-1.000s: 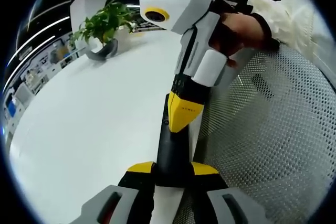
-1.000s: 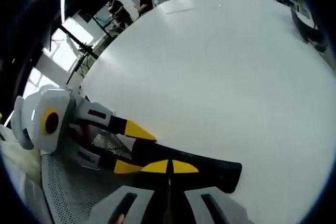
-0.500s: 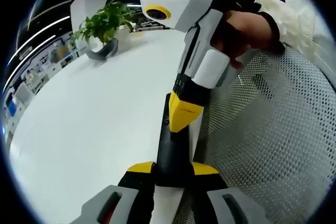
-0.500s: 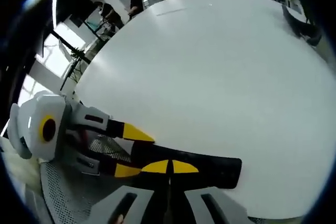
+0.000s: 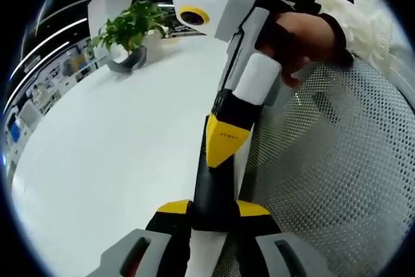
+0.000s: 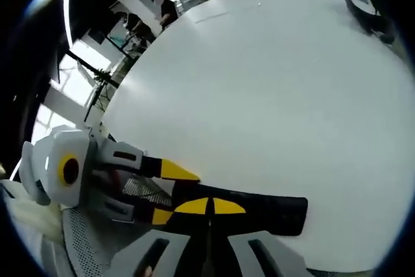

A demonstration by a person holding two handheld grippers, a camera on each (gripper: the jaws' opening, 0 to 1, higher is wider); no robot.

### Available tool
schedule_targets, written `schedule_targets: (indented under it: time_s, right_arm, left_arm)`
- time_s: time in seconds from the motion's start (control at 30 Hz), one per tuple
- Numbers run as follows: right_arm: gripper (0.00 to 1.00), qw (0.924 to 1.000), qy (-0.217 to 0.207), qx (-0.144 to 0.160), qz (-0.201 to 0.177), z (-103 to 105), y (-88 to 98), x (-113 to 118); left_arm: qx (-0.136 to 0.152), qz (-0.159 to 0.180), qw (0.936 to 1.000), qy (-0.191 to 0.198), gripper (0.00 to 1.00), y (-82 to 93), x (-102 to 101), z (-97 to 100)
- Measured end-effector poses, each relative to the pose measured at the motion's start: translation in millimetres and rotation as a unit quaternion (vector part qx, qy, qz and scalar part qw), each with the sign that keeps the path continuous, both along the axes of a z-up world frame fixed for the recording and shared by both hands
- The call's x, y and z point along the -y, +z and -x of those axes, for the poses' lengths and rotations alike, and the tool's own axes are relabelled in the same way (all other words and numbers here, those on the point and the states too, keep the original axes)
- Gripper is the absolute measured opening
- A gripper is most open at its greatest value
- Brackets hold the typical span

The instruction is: Press the specified remote control buttons in sequence, fully releasing each button before pressing the next.

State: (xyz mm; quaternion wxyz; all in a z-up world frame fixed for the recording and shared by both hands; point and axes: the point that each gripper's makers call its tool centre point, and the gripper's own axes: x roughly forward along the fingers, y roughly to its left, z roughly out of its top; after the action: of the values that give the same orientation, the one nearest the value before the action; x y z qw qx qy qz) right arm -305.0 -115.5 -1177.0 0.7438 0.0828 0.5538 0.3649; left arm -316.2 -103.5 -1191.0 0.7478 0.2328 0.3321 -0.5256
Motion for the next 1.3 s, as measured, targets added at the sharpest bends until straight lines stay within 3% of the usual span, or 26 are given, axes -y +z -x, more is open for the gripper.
schedule_targets:
  time_s: [0.13, 0.53, 0.7, 0.93, 1.1, 1.17, 1.3]
  right_arm:
    - [0.0, 0.9988, 0.04, 0.006, 0.027, 7.2, -6.4, 0.6]
    - [0.0, 0.9986, 0.033, 0.029, 0.028, 3.9, -3.7, -1.6]
    - [0.0, 0.9957, 0.046, 0.056, 0.057, 2.9, -3.2, -3.2]
    - [0.0, 0.9966, 0.04, 0.061, 0.038, 3.4, -2.8, -1.0]
    - [0.0, 0.9937, 0.058, 0.07, 0.065, 5.8, -1.7, 0.4]
    - [0.0, 0.9913, 0.061, 0.09, 0.075, 1.6, 3.2, 4.7]
    - [0.0, 0.9887, 0.008, 0.145, 0.035, -10.9, 36.1, 8.6]
  left_arm:
    - [-0.001, -0.002, 1.0, 0.001, 0.25, 0.0, -0.2, 0.1]
    - [0.003, 0.002, 1.0, 0.001, 0.24, -0.3, 0.2, -0.3]
    - [0.003, 0.003, 1.0, 0.006, 0.24, -0.5, 0.1, -0.6]
    - [-0.001, 0.005, 0.9999, 0.015, 0.24, -0.7, 0.1, -1.1]
    - [-0.002, 0.007, 0.9998, 0.019, 0.24, 0.0, 0.8, -1.2]
    - [-0.003, 0.006, 0.9998, 0.021, 0.24, -0.1, 1.1, -1.4]
    - [-0.002, 0.011, 0.9995, 0.031, 0.25, 0.1, 1.4, -1.6]
